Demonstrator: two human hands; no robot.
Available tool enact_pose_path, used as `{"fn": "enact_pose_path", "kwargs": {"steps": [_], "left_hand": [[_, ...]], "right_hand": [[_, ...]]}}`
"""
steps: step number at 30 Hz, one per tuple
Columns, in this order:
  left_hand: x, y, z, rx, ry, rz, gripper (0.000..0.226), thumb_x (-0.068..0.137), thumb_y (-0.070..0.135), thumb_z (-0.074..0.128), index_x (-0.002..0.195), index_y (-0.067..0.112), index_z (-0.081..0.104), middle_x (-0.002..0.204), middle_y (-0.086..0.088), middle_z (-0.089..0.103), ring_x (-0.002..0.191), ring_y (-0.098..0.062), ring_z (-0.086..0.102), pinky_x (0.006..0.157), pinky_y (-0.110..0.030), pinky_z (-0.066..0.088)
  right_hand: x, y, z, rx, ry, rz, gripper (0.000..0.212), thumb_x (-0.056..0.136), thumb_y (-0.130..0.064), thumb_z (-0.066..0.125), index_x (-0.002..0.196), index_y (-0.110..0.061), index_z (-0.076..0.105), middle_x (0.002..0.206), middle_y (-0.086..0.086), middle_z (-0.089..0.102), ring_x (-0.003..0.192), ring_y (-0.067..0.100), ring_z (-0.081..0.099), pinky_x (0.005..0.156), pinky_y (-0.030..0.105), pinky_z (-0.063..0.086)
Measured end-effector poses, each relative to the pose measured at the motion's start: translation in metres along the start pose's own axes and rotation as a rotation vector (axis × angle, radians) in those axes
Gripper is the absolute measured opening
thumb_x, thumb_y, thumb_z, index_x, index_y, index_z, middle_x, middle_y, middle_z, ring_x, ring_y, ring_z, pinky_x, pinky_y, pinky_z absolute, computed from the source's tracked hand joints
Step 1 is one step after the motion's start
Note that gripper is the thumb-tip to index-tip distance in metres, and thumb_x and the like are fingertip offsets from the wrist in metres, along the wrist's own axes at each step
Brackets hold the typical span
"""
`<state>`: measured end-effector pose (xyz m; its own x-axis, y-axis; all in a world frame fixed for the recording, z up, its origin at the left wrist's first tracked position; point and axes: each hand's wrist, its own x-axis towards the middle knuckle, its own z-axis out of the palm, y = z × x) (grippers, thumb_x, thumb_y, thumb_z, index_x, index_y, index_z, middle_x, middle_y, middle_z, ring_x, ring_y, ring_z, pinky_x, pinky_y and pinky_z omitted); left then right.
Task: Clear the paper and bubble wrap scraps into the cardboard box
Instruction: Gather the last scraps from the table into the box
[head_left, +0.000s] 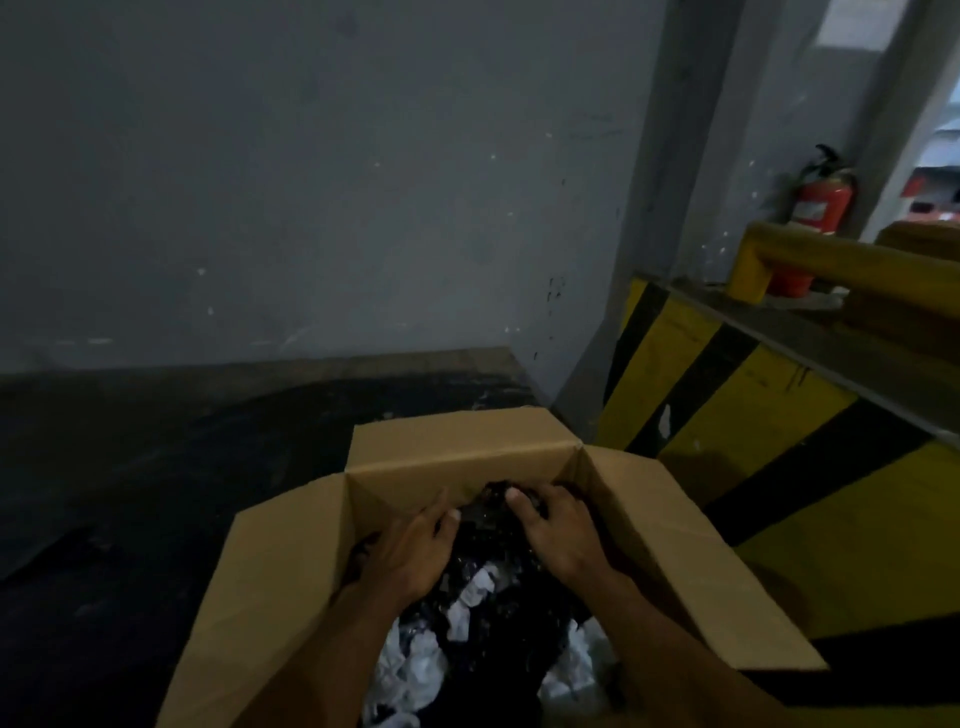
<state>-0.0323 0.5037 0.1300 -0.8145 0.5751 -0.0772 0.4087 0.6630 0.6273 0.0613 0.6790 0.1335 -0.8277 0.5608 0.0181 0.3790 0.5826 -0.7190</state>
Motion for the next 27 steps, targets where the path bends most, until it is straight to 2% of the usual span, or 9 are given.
{"fn": "enact_pose_path", "kwargs": {"steps": [3, 5, 7, 10, 14, 16, 20, 22, 27], "left_hand": [[-0.004, 0.005, 0.000, 0.060, 0.053, -0.003, 0.048, 0.099, 0.022, 0.034, 0.145, 0.033, 0.032, 0.123, -0.009, 0.061, 0.102, -0.027, 0.058, 0.086, -0.037, 0.049], [-0.010, 0.008, -0.002, 0.088, 0.083, 0.007, 0.050, 0.090, 0.013, 0.041, 0.136, 0.031, 0.043, 0.119, -0.007, 0.063, 0.099, -0.026, 0.060, 0.083, -0.037, 0.051], [-0.015, 0.008, -0.003, 0.082, 0.098, 0.009, 0.050, 0.087, 0.014, 0.045, 0.135, 0.030, 0.046, 0.128, -0.003, 0.059, 0.110, -0.025, 0.057, 0.092, -0.038, 0.048], [-0.026, 0.014, -0.006, 0.067, 0.092, -0.020, 0.039, 0.092, 0.013, 0.045, 0.129, 0.020, 0.055, 0.119, -0.008, 0.064, 0.105, -0.026, 0.058, 0.091, -0.035, 0.046], [-0.040, 0.018, -0.012, 0.120, 0.122, -0.118, 0.021, 0.089, 0.004, 0.043, 0.094, 0.006, 0.063, 0.091, -0.014, 0.066, 0.080, -0.024, 0.060, 0.073, -0.037, 0.050], [-0.043, 0.018, -0.015, 0.162, 0.162, -0.131, 0.015, 0.087, 0.005, 0.047, 0.086, 0.007, 0.062, 0.092, -0.010, 0.065, 0.079, -0.020, 0.058, 0.070, -0.034, 0.049], [-0.053, 0.017, -0.019, 0.142, 0.220, -0.076, 0.030, 0.088, 0.010, 0.055, 0.117, 0.014, 0.061, 0.117, -0.006, 0.063, 0.102, -0.023, 0.059, 0.088, -0.035, 0.049], [-0.063, 0.018, -0.024, 0.144, 0.248, -0.084, 0.029, 0.088, 0.010, 0.055, 0.117, 0.013, 0.060, 0.116, -0.008, 0.063, 0.102, -0.024, 0.059, 0.086, -0.033, 0.048], [-0.084, 0.019, -0.041, 0.131, 0.376, -0.059, 0.036, 0.085, 0.004, 0.050, 0.119, 0.011, 0.059, 0.117, -0.013, 0.062, 0.105, -0.030, 0.059, 0.090, -0.038, 0.048]], "right_hand": [[0.009, 0.003, -0.002, -0.018, -0.058, -0.051, 0.036, 0.092, -0.047, 0.044, 0.118, -0.028, 0.058, 0.124, 0.002, 0.058, 0.116, 0.030, 0.052, 0.098, 0.045, 0.043], [0.011, 0.003, -0.006, -0.053, -0.090, -0.095, 0.033, 0.091, -0.033, 0.055, 0.122, -0.024, 0.057, 0.124, 0.005, 0.060, 0.118, 0.029, 0.051, 0.098, 0.043, 0.045], [0.008, -0.001, -0.010, -0.071, -0.104, -0.104, 0.042, 0.087, -0.046, 0.059, 0.121, -0.023, 0.059, 0.120, 0.006, 0.064, 0.115, 0.029, 0.054, 0.096, 0.042, 0.047], [0.003, -0.005, -0.018, -0.108, -0.137, -0.030, 0.070, 0.078, -0.078, 0.032, 0.116, -0.027, 0.061, 0.109, 0.009, 0.064, 0.103, 0.034, 0.058, 0.091, 0.047, 0.048], [-0.006, -0.011, -0.030, -0.119, -0.106, -0.048, 0.013, 0.091, -0.023, 0.048, 0.097, -0.019, 0.060, 0.100, 0.016, 0.063, 0.097, 0.038, 0.057, 0.085, 0.045, 0.048], [-0.008, -0.012, -0.034, -0.154, -0.090, -0.105, 0.028, 0.084, -0.008, 0.055, 0.108, -0.018, 0.065, 0.101, 0.015, 0.067, 0.101, 0.036, 0.059, 0.088, 0.041, 0.050], [-0.010, -0.019, -0.037, -0.202, -0.081, -0.079, 0.033, 0.082, -0.014, 0.058, 0.112, -0.028, 0.061, 0.095, 0.009, 0.063, 0.100, 0.036, 0.058, 0.091, 0.050, 0.048], [-0.010, -0.023, -0.035, -0.236, -0.064, -0.117, 0.030, 0.085, -0.014, 0.056, 0.111, -0.027, 0.060, 0.099, 0.010, 0.065, 0.100, 0.038, 0.058, 0.093, 0.054, 0.046], [-0.019, -0.042, -0.024, -0.191, 0.102, -0.304, 0.031, 0.085, -0.011, 0.056, 0.115, -0.015, 0.061, 0.114, 0.012, 0.065, 0.095, 0.037, 0.061, 0.079, 0.043, 0.052]]}}
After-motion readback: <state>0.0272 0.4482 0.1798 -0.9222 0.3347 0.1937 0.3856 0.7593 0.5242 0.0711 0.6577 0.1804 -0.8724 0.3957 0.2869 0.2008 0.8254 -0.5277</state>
